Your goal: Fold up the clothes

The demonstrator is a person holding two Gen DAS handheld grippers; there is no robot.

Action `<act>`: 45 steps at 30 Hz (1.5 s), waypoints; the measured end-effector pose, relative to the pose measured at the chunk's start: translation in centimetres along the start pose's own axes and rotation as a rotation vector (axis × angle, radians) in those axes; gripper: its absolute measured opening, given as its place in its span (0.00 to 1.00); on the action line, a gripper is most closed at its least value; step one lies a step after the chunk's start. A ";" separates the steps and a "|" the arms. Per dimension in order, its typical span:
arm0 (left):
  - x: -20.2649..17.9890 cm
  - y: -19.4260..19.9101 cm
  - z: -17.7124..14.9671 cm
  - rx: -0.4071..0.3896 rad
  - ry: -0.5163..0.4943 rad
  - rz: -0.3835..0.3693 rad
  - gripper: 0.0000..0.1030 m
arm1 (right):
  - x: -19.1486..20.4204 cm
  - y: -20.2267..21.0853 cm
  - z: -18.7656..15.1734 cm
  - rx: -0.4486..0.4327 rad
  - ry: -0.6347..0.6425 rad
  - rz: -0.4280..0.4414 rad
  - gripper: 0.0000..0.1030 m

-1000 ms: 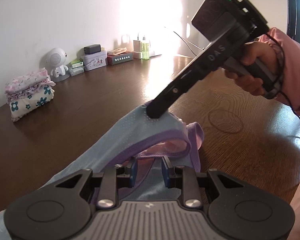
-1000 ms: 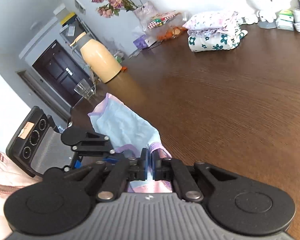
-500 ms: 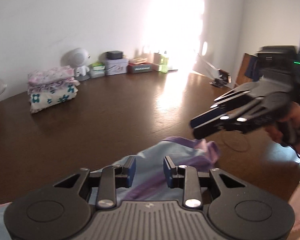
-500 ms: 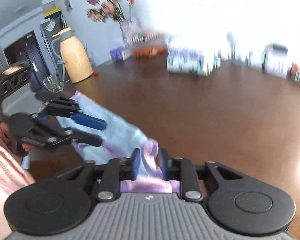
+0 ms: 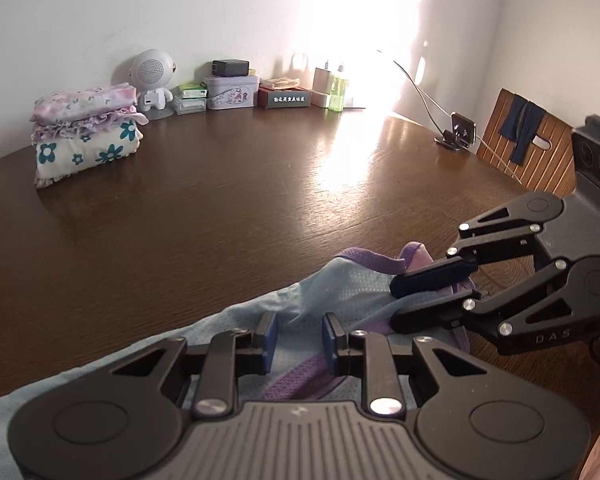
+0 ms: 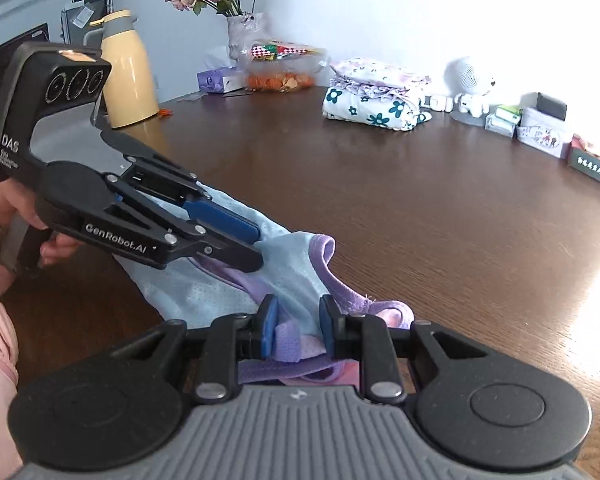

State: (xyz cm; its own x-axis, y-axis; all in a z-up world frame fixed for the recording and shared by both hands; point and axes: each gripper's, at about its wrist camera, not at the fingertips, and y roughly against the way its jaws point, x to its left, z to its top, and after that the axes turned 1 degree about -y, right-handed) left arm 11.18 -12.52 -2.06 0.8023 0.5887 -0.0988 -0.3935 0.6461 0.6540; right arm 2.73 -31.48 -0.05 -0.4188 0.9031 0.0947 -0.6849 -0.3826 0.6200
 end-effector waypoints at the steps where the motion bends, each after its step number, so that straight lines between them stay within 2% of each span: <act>1: -0.1 0.2 0.1 -0.008 0.002 -0.009 0.26 | 0.1 0.2 -0.1 -0.007 -0.004 -0.001 0.25; 5: -0.7 0.8 0.8 -0.038 0.000 -0.055 0.22 | 0.5 1.4 -0.1 -0.051 -0.030 -0.032 0.30; 6: -1.1 0.7 1.1 -0.040 -0.011 -0.072 0.14 | 0.6 1.9 -0.4 -0.059 -0.037 -0.049 0.32; 7: -1.5 0.5 1.4 -0.042 -0.023 -0.087 0.13 | 0.6 2.4 -0.6 -0.067 -0.047 -0.066 0.36; 10: -2.3 -1.0 2.3 -0.026 -0.045 -0.090 0.13 | 0.8 3.6 -1.2 -0.095 -0.098 -0.105 0.44; 12: -2.6 -2.4 2.4 0.005 -0.047 -0.088 0.13 | 1.0 4.1 -1.5 -0.113 -0.124 -0.127 0.51; 14: -2.6 -3.4 2.1 0.018 -0.047 -0.073 0.13 | 1.4 4.5 -1.8 -0.125 -0.139 -0.152 0.65; 15: -2.4 -3.1 2.1 0.009 -0.037 -0.071 0.14 | 1.5 4.8 -2.0 -0.130 -0.140 -0.159 0.68; 16: -2.3 -2.7 2.1 -0.001 -0.027 -0.069 0.15 | 1.7 5.0 -2.1 -0.133 -0.142 -0.168 0.76; 17: -2.2 -2.3 2.1 -0.012 -0.018 -0.066 0.19 | 1.9 5.2 -2.2 -0.136 -0.146 -0.179 0.81; 19: -2.1 0.3 2.1 -0.083 -0.006 -0.040 0.45 | 2.2 5.5 -2.4 -0.141 -0.158 -0.196 0.86; 20: -2.0 1.6 2.1 -0.119 -0.001 -0.026 0.52 | 2.2 5.6 -2.5 -0.147 -0.168 -0.200 0.96; 21: -2.1 3.2 1.8 -0.158 -0.001 0.005 0.66 | 2.3 5.8 -2.6 -0.154 -0.178 -0.206 1.00; 22: -2.1 4.6 1.2 -0.184 0.006 0.035 0.80 | 2.3 5.9 -2.7 -0.163 -0.189 -0.209 1.00; 24: -2.2 7.3 0.0 -0.236 0.020 0.097 0.94 | 2.4 6.1 -2.8 -0.176 -0.220 -0.193 1.00; 27: -2.3 10.6 -2.4 -0.282 0.061 0.172 1.00 | 2.7 5.9 -3.0 -0.190 -0.294 -0.184 1.00; 29: -2.6 11.7 -4.2 -0.287 0.108 0.212 1.00 | 3.0 5.7 -3.1 -0.205 -0.356 -0.214 1.00; 33: -3.2 13.2 -7.2 -0.302 0.206 0.264 1.00 | 4.6 5.2 -3.3 -0.234 -0.431 -0.351 1.00; 35: -3.3 13.9 -8.1 -0.318 0.242 0.271 1.00 | 5.4 4.8 -3.2 -0.217 -0.417 -0.350 1.00; 38: -3.5 14.9 -9.1 -0.346 0.281 0.280 1.00 | 6.4 4.2 -3.3 -0.173 -0.396 -0.239 1.00; 40: -3.6 15.3 -9.6 -0.357 0.299 0.285 1.00 | 7.1 4.1 -3.7 -0.203 -0.412 -0.188 1.00; 42: -3.7 15.7 -10.0 -0.360 0.309 0.289 1.00 | 7.7 4.2 -4.0 -0.228 -0.426 -0.162 1.00; 45: -3.8 15.8 -10.6 -0.351 0.321 0.298 1.00 | 8.2 4.0 -4.0 -0.213 -0.425 -0.158 1.00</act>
State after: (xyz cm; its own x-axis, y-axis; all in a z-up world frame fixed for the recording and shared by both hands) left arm -2.85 0.61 0.69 0.4784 0.8533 -0.2075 -0.7521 0.5201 0.4049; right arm -5.81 -26.32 0.08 -0.0504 0.9357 0.3492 -0.8453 -0.2262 0.4841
